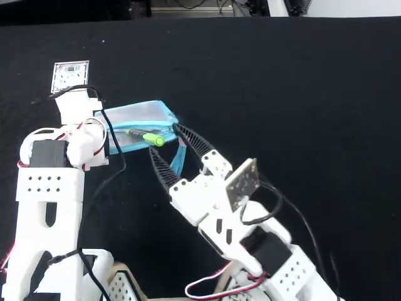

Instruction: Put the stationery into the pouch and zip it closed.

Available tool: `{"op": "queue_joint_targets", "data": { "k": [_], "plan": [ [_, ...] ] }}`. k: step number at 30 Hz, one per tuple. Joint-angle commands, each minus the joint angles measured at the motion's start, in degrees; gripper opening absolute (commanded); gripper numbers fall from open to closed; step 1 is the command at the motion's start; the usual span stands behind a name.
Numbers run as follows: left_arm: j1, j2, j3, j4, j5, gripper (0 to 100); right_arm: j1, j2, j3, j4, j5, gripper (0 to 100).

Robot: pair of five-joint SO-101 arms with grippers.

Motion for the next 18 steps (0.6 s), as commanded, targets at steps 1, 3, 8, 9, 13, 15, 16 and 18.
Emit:
{"op": "queue_joint_targets", "data": {
  "k": [1,3,8,9,13,15,16,18],
  "plan": [
    [-0.13,0.79,1.98,-0.26,0.53,3,4.31,-0.75,-6.81,1.93,0.88,19.8],
    [-0.13,0.79,1.98,-0.26,0.53,3,5.27,-0.66,-6.29,2.20,0.79,19.8],
    [-0.13,0.79,1.98,-0.26,0.53,3,3.87,-0.66,-2.86,1.76,0.79,19.4],
    [-0.13,0.79,1.98,-0.26,0.53,3,3.87,-0.66,-2.77,1.67,0.79,18.1],
    [-0.13,0.79,1.98,-0.26,0.53,3,4.13,-0.66,-2.68,1.58,1.14,8.7],
    [-0.13,0.79,1.98,-0.26,0.53,3,4.13,-0.66,-2.07,1.85,1.23,6.2],
    [-0.13,0.79,1.98,-0.26,0.53,3,4.13,-0.57,-1.45,1.85,1.23,6.3],
    [-0.13,0.79,1.98,-0.26,0.53,3,4.13,-0.04,-0.04,1.76,1.23,7.3]
  ]
}}
